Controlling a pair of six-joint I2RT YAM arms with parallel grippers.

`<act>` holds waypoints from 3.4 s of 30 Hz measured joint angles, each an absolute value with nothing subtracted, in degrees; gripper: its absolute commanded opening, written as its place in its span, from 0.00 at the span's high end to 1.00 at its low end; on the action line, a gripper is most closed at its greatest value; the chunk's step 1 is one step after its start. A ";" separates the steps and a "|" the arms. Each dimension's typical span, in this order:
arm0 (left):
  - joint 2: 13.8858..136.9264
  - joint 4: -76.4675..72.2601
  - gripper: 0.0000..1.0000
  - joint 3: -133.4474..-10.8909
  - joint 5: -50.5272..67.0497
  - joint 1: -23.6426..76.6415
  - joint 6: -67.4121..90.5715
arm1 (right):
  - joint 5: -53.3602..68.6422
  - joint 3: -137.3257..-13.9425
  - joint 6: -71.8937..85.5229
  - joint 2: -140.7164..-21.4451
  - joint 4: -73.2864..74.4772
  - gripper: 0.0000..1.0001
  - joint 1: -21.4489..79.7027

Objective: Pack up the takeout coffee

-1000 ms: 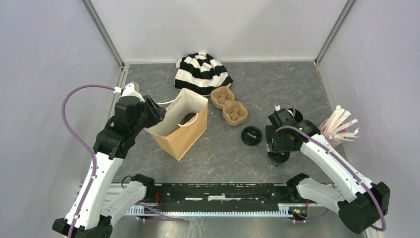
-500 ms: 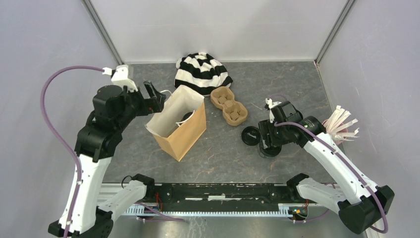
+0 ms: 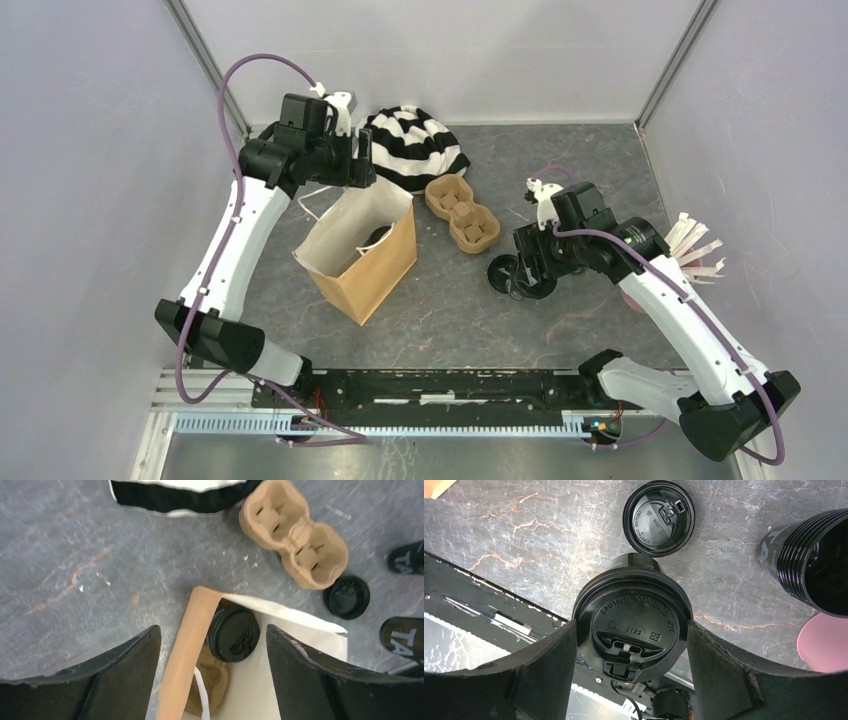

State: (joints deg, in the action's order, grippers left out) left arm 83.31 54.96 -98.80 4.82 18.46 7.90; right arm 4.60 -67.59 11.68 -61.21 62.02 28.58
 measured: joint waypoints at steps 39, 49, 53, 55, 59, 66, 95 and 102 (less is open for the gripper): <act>88.20 69.38 0.98 -103.42 -16.93 21.23 28.60 | 9.52 -75.16 8.49 -67.24 59.86 0.31 28.58; 70.22 63.40 0.98 -86.11 -18.04 21.19 47.03 | 14.20 -97.95 9.10 -77.43 60.82 0.33 30.76; 62.92 60.25 0.98 -76.79 -19.73 21.19 53.34 | 17.23 -107.13 10.90 -79.20 59.86 0.33 34.94; 60.03 58.33 0.98 -72.97 -20.88 21.19 55.96 | 18.48 -109.14 12.67 -79.20 58.54 0.34 37.52; 55.94 54.70 0.98 -68.23 -22.09 21.12 58.94 | 19.62 -113.14 16.64 -80.93 55.57 0.35 45.19; 53.21 49.28 0.98 -64.97 -23.68 21.08 60.86 | 18.94 -117.54 23.64 -86.28 46.54 0.37 54.61; 46.33 40.64 0.98 -58.02 -25.34 21.08 60.84 | -14.00 -123.81 24.14 -97.58 59.00 0.41 67.96; 46.26 40.51 0.98 -57.67 -25.15 21.08 60.86 | -19.38 -124.31 24.14 -99.72 61.71 0.42 70.08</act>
